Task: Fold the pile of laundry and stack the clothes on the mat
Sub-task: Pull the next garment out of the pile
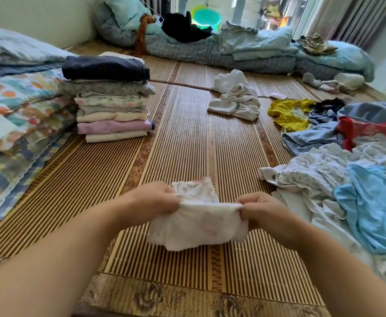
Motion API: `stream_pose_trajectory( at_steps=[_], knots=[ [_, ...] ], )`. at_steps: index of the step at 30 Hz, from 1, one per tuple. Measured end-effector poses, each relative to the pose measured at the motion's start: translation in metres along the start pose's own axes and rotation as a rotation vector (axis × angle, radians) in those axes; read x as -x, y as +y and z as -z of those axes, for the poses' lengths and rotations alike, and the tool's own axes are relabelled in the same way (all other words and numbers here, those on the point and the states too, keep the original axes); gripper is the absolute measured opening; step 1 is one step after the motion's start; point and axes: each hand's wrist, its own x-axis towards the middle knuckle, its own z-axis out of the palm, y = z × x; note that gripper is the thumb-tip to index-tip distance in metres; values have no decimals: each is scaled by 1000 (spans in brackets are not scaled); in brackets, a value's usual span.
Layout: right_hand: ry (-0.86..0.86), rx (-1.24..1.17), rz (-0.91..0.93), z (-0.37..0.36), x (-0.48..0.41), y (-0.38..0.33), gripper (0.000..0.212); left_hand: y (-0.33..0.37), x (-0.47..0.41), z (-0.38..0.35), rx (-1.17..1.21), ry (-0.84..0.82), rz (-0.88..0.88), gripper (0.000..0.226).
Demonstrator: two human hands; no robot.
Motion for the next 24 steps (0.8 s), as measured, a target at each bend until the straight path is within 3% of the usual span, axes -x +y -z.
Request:
stream_pose_trajectory(
  at_steps=[3, 6, 10, 13, 18, 21, 24],
  knots=[
    [270, -124, 29, 1, -22, -14, 19, -4, -10, 3, 202, 142, 1, 28],
    [453, -201, -91, 4, -54, -17, 29, -13, -24, 3, 404, 346, 102, 30],
    [486, 39, -226, -5, -75, -3, 66, -27, -38, -2, 5, 506, 212, 58],
    [451, 233, -200, -18, -79, 7, 63, -33, -44, -11, -198, 493, 161, 54],
    [516, 682, -230, -37, -81, 19, 67, -35, -43, -23, -503, 398, 267, 50],
    [562, 699, -226, -42, -79, 21, 64, -31, -39, -25, -548, 379, 271, 46],
    [622, 560, -254, -47, -75, 21, 76, -28, -36, -27, -588, 359, 271, 49]
  ],
)
